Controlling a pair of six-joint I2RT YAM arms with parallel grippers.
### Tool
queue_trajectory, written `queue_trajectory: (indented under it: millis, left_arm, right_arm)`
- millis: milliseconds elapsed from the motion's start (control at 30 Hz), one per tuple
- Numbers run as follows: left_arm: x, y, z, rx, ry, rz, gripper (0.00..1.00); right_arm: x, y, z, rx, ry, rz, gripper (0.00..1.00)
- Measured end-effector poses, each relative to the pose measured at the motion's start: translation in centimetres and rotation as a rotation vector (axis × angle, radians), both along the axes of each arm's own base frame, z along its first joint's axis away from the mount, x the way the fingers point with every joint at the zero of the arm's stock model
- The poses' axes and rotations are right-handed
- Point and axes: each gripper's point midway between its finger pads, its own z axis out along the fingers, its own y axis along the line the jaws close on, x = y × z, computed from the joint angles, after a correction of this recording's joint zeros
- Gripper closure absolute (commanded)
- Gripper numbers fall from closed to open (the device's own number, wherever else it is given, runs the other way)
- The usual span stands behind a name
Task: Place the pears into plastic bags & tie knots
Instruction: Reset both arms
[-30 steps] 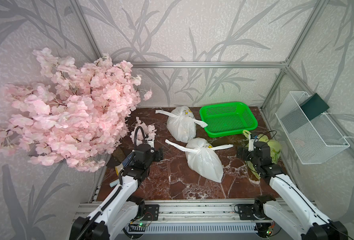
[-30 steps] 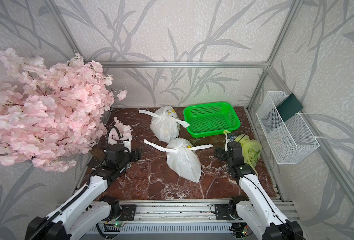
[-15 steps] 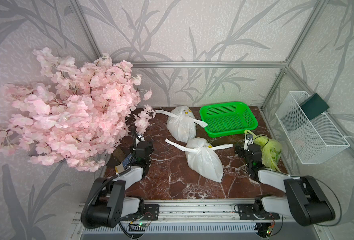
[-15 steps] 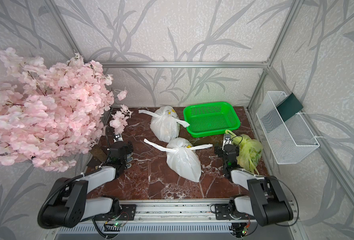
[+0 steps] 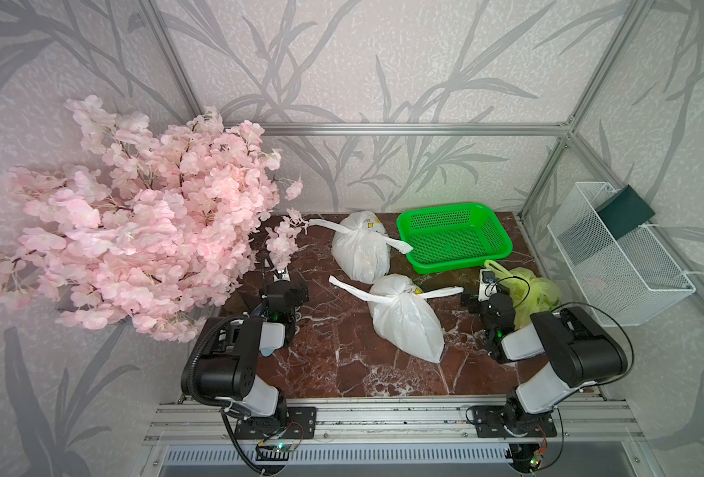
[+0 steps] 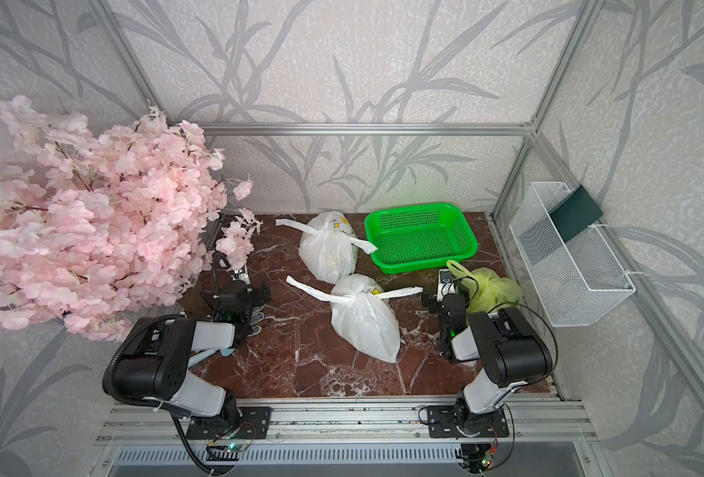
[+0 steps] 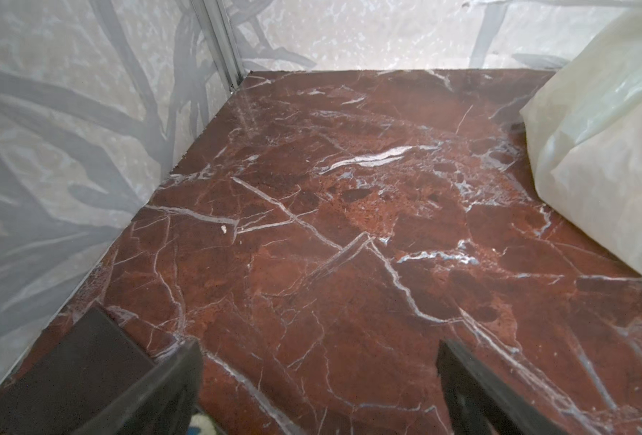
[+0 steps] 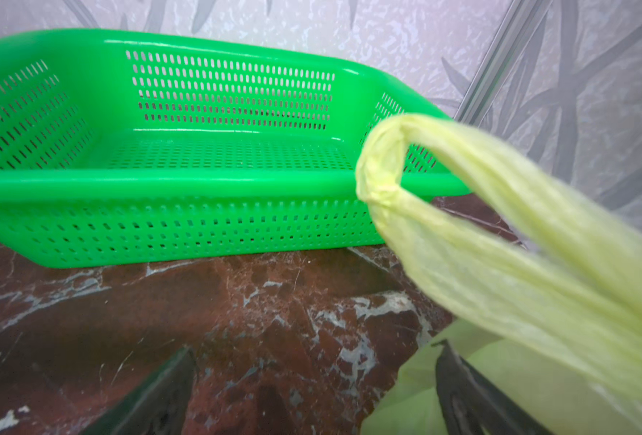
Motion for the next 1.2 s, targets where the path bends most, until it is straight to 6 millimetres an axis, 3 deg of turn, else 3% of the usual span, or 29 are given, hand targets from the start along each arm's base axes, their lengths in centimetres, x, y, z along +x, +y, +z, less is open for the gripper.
queue_trajectory:
  millis: [500,1200]
  left_arm:
    - [0.4,-0.1,0.4,-0.015,-0.014,-0.004,0.01]
    - [0.4,0.1,0.4,-0.015,-0.014,0.001,0.01]
  right_arm:
    - [2.2,0.4,1.1,-0.001,0.012,0.004,0.01]
    - [2.0,0.4,0.2,-0.007,0.052,0.004,0.01]
